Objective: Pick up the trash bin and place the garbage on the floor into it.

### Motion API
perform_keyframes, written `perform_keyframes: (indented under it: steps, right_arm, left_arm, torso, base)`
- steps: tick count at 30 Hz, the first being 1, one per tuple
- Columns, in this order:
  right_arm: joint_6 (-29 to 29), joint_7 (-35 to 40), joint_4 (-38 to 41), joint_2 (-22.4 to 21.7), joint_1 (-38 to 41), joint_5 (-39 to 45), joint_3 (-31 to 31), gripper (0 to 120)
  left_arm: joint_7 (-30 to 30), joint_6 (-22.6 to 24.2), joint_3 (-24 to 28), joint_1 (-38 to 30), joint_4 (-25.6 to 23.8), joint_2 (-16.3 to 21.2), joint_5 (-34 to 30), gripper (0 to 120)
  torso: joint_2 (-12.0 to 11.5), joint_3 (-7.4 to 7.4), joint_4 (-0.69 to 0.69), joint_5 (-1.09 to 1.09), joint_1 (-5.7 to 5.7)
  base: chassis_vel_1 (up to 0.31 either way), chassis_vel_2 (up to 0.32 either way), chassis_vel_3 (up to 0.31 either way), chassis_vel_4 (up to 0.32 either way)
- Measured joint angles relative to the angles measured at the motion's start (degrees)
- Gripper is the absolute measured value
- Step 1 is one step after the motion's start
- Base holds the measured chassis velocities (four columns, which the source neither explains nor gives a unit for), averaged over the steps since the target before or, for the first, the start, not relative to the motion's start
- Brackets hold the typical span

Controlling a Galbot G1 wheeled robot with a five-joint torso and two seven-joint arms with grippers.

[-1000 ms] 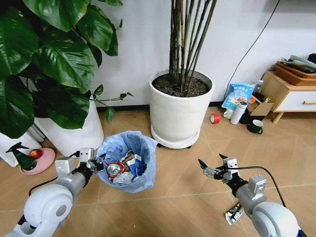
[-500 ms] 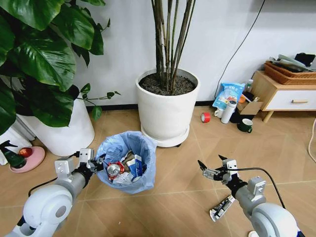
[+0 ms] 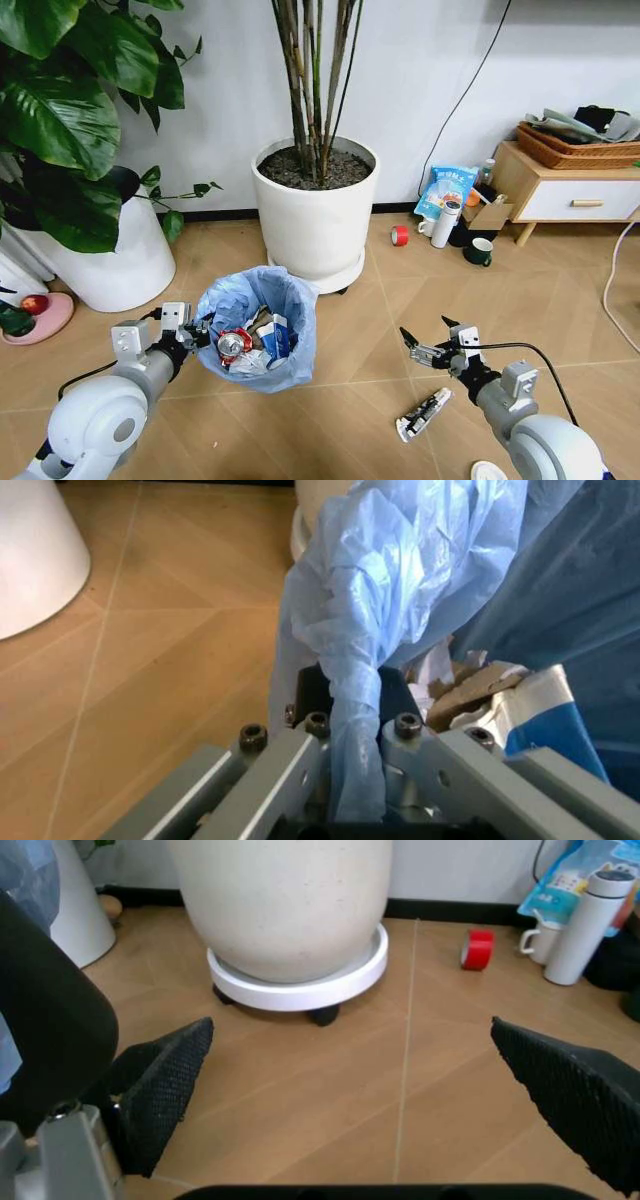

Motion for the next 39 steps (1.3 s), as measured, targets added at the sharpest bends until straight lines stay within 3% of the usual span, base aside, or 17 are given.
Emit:
perform_keyframes:
  steps: [25,28,29,30,39]
  right_arm:
    - [2.0,-1.4,-0.1,0.7,-2.0,-0.6,0.9,100]
    - [5.2,-7.9,-1.5,0.2,-2.7,-1.9,2.5,100]
    - [8.6,-14.5,-5.4,-0.8,-5.2,-3.6,7.2,100]
    - [11.4,-18.0,-8.1,-1.1,-7.5,-4.7,10.7,100]
    - [15.8,-19.1,-10.4,1.0,-11.4,-4.9,15.8,100]
  left_arm:
    - [-0.1,-0.1,0.1,0.4,-0.5,-0.4,0.5,0]
    - [0.1,-0.1,0.0,0.5,-0.6,-1.0,1.3,0]
    - [0.5,-0.1,0.0,0.7,-0.8,-1.7,2.3,0]
    - [0.8,-0.1,0.1,0.8,-0.8,-2.2,3.0,0]
    - [1.4,-0.2,0.8,1.3,-1.6,-3.2,4.0,0]
  torso:
    - [0.0,0.0,0.0,-0.02,0.0]
    - [0.0,0.0,0.02,0.04,0.0]
    - [0.0,0.0,0.07,-0.01,0.0]
    - [0.0,0.01,-0.04,-0.02,0.01]
    - [0.0,0.0,0.01,0.0,0.0]
  base:
    - [-0.048,-0.083,0.049,0.088]
    - [0.0,0.0,0.0,0.0]
    - [0.026,0.061,-0.002,-0.015]
    - [0.0,0.0,0.0,0.0]
    - [0.0,0.0,0.0,0.0]
